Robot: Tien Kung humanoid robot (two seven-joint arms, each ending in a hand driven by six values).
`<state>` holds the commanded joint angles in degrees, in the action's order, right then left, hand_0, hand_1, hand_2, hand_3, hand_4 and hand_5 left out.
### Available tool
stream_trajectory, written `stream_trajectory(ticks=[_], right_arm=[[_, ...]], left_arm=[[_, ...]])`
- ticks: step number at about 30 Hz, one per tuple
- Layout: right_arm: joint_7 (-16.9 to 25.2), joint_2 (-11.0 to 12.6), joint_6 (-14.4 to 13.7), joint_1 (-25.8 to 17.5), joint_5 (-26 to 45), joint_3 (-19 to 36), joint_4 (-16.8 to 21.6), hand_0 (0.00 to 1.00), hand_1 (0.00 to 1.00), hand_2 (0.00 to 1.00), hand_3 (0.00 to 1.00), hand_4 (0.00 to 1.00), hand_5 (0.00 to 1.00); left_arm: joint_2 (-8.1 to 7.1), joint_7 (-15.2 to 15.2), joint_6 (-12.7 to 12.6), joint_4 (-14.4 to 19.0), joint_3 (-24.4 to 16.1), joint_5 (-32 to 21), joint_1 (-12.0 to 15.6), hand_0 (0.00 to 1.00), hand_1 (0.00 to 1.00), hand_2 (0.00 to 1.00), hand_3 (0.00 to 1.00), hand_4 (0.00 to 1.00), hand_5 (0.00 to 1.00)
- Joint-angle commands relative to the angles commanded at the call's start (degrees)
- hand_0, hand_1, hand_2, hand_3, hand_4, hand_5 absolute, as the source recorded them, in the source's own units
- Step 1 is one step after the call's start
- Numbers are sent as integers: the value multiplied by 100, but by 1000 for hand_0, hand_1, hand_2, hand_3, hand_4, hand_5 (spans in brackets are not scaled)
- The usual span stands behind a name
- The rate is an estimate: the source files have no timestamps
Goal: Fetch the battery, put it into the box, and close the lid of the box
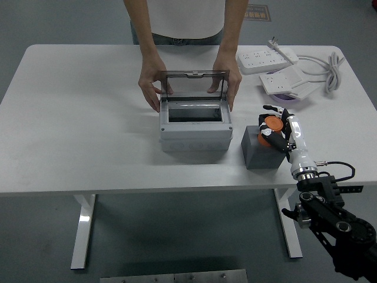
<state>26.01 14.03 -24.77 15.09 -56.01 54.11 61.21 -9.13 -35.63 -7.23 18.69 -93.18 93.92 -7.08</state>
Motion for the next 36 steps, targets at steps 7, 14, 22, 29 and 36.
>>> stream_trajectory(ticks=[7, 14, 22, 29, 36], right_arm=[[-36, -4, 15, -1, 14, -62, -46, 512, 452, 491, 536, 399, 81], [-60, 0, -6, 7, 7, -121, -37, 398, 431, 484, 523, 356, 2], [-66, -4, -87, 22, 45, -165, -4, 387, 429, 482, 520, 347, 2], [-77, -3, -139, 58, 24, -177, 42, 332, 368, 458, 471, 210, 2], [-120, 10, -189, 78, -30, -185, 62, 323, 349, 452, 460, 186, 2]], left_arm=[[-15, 7, -37, 2, -4, 10, -1, 433, 618, 628, 687, 782, 998], [-13, 10, -49, 7, -19, 47, 6, 433, 623, 632, 686, 779, 995], [-29, 16, -73, 12, -31, 67, 13, 433, 622, 633, 686, 778, 983], [-35, 30, -95, 16, -46, 93, 19, 432, 624, 639, 685, 781, 973], [-54, 28, -122, 25, -59, 113, 30, 433, 625, 641, 686, 781, 963]])
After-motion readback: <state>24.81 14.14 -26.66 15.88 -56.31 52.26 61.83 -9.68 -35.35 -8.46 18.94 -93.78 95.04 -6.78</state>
